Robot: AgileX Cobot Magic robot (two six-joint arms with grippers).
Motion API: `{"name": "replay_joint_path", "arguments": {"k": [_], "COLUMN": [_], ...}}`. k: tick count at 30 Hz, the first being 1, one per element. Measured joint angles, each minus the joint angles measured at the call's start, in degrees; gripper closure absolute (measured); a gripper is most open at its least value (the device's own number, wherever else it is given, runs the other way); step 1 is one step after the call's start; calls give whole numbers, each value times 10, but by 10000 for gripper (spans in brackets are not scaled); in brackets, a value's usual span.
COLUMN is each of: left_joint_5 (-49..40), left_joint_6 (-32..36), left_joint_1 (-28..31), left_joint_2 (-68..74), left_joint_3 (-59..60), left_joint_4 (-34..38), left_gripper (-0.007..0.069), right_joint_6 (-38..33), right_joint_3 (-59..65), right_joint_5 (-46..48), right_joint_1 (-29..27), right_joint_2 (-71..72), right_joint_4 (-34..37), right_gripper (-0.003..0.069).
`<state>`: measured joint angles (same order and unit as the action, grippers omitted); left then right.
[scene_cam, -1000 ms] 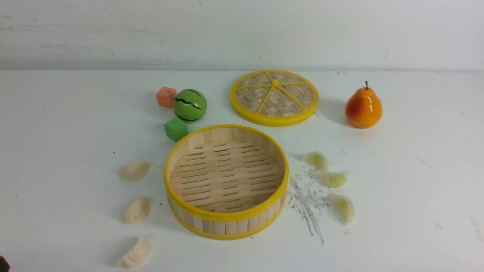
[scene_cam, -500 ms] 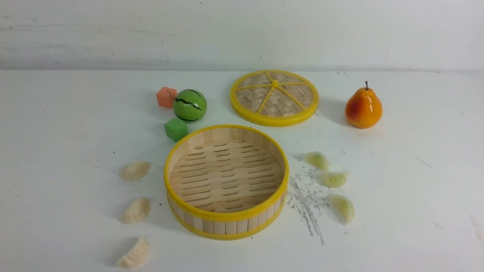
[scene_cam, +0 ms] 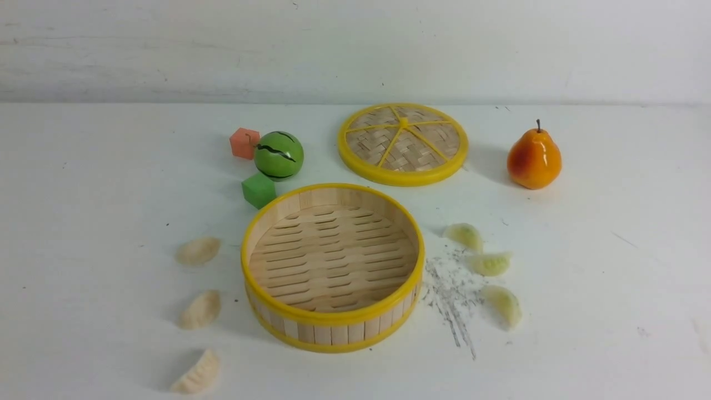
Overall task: Put the dumplings into the steamer on the white table.
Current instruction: 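Reach for and grasp a dumpling on the table with the left gripper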
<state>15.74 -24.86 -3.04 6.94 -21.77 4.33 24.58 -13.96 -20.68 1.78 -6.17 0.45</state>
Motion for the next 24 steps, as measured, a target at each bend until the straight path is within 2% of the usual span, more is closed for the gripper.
{"name": "replay_joint_path", "arguments": {"k": [3, 6, 8, 10, 13, 14, 15, 18, 24], "left_joint_5": [-6, -30, -87, -182, -296, -372, -412, -532, -602], "left_joint_6": [48, 53, 37, 21, 16, 14, 14, 56, 158], "left_joint_1": [0, 0, 0, 0, 0, 0, 0, 0, 0], "left_joint_2": [88, 186, 254, 326, 392, 433, 449, 537, 660], "left_joint_3": [-60, -102, -134, -179, -230, -261, -273, -340, -415], "left_joint_4": [-3, -4, -4, -5, -2, 5, 13, 43, 88], "left_gripper": [638, 638, 638, 638, 638, 638, 638, 638, 638], "right_joint_6": [-69, -137, -163, -172, -174, -175, -177, -194, -204], "right_joint_3": [-88, -146, -163, -171, -172, -172, -174, -181, -203], "right_joint_5": [117, 231, 305, 369, 410, 425, 436, 473, 508], "right_joint_1": [0, 0, 0, 5, 24, 36, 46, 97, 187], "right_joint_2": [-78, -176, -242, -298, -348, -368, -382, -432, -496], "right_joint_4": [-40, -71, -77, -76, -61, -50, -44, -33, -21], "right_gripper": [663, 678, 678, 678, 678, 678, 678, 678, 678]}}
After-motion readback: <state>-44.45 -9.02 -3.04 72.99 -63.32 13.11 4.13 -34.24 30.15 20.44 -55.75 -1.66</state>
